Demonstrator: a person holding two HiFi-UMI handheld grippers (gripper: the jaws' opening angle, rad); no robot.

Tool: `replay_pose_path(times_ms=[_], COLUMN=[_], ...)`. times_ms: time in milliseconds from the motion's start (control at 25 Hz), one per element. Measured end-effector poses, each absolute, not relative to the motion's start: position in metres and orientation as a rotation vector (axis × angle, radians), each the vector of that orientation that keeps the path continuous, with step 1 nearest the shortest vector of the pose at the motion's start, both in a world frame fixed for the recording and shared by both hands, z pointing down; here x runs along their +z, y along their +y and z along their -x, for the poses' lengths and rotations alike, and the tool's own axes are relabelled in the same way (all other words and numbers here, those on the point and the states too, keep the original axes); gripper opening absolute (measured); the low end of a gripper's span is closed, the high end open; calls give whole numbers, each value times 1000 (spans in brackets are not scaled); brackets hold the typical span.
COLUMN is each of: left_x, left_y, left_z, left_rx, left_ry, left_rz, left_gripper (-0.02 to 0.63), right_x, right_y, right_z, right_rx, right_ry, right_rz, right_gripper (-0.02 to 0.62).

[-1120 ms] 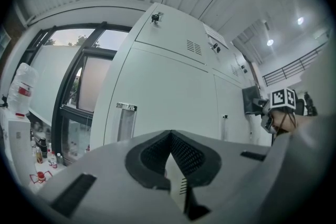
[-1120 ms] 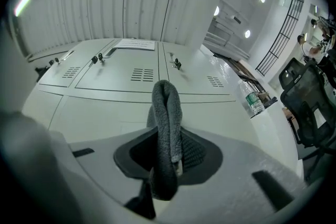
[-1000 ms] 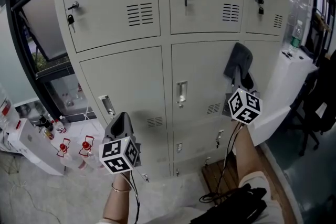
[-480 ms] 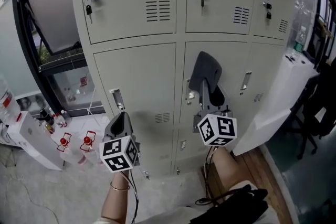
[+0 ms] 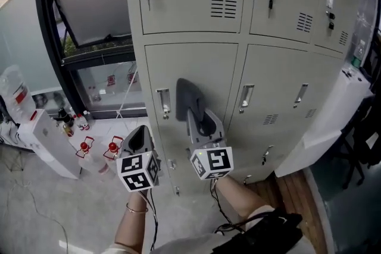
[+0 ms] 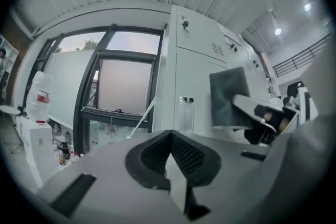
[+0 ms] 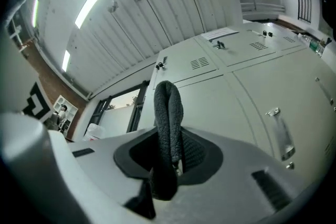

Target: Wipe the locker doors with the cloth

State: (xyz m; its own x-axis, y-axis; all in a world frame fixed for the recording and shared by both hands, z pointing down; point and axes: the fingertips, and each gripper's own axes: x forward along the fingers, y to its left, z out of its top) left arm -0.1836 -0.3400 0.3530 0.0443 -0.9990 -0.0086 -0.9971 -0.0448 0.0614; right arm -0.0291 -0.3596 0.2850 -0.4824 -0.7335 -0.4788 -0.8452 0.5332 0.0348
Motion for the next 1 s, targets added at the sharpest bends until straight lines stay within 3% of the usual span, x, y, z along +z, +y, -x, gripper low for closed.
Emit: replay_pose_path(times_ms=[360, 1000], left_x=[359, 367], left_y=[-320, -315], left_z=[241, 252], left_rx=[-74, -93], left_ry=[-2186, -2165], left_rz=[-2193, -2182], left_gripper=[3, 3], right_x=[301, 316], right_y=[-355, -387], right_z=[117, 112], right_rx=[422, 358], right_ry=[2384, 2329], right_rz=[1242, 1404], right_gripper=[77, 77])
